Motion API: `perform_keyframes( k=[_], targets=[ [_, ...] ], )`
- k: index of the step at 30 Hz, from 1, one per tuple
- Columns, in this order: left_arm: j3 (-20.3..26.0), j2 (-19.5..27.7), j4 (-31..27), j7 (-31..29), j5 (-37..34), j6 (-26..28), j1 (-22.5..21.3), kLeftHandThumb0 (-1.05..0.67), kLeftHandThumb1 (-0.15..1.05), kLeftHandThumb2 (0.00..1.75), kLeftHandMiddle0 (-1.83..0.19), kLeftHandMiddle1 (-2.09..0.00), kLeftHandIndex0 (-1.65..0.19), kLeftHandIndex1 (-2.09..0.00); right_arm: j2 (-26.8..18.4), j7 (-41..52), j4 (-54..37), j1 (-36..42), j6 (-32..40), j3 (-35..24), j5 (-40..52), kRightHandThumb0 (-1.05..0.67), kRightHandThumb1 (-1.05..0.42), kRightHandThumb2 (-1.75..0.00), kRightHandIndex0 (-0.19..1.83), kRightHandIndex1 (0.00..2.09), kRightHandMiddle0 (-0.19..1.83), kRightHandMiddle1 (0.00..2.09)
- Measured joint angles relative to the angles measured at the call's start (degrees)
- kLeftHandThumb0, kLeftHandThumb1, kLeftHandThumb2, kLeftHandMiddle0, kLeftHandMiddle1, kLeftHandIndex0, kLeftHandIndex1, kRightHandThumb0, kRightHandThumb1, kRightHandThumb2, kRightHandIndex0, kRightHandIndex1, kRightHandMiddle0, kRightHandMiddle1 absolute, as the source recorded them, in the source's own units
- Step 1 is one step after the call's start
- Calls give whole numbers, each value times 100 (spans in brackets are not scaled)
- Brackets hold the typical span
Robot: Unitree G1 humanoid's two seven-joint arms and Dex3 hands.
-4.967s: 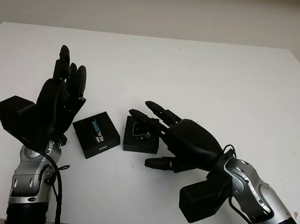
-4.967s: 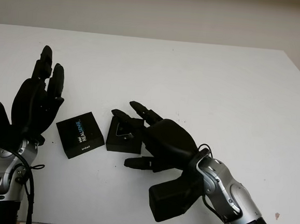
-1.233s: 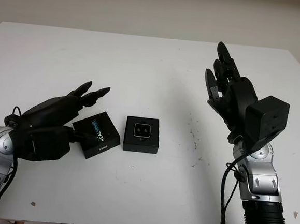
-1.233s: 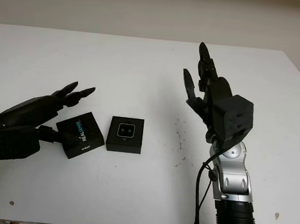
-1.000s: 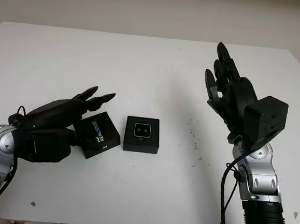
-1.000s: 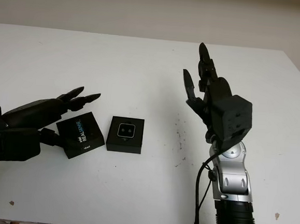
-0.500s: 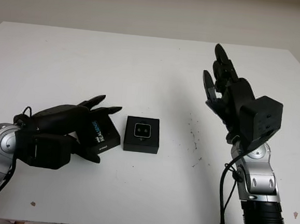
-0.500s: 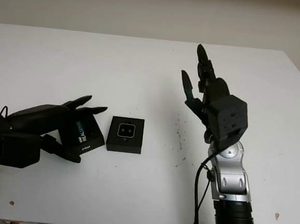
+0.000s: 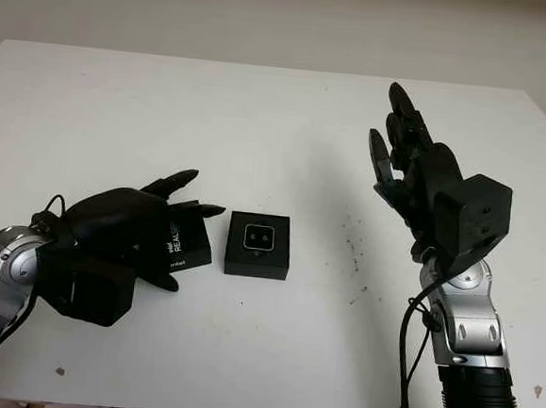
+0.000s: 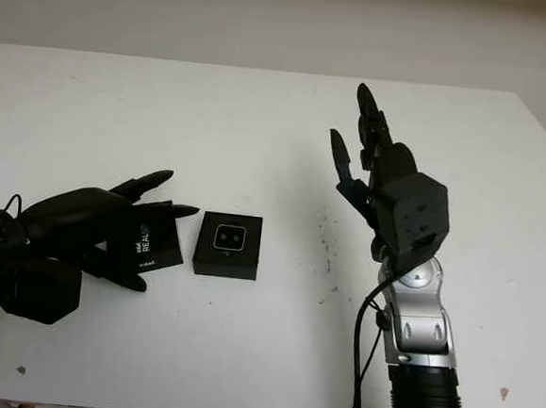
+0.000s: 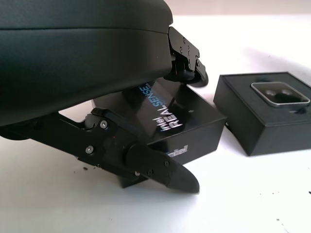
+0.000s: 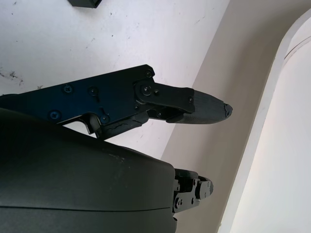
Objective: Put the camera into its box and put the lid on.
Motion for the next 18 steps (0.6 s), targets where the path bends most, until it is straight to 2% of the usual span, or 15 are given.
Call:
perform_keyframes(
  k=[5,7,9,14,18],
  targets=[
    [-3,-9,198,223,0,-258,-3,-27,104,8,2,-108,-9,-84,-7,4,-2,4,20,16,-57,-62,-105,-53,3,7,2,12],
    [-5,-15,295,282,-23,-378,-10,-24,105,11,0,-137,-10,-95,-6,-13,-3,8,55,16,-59,-61,-105,-53,3,7,2,12],
    [-5,-20,382,333,-46,-512,-38,-22,105,15,-5,-149,-10,-107,-6,-14,-5,11,56,16,-62,-61,-105,-54,2,6,1,12],
    [-5,-21,500,356,-111,-667,-68,-17,105,16,-10,-158,-9,-140,-2,-24,-7,12,56,15,-53,-62,-105,-52,2,6,2,13],
    [-5,-21,500,363,-106,-651,-71,-15,105,10,-12,-159,-11,-146,-3,-21,-24,14,75,22,-72,-62,-105,-53,3,6,1,12]
  ],
)
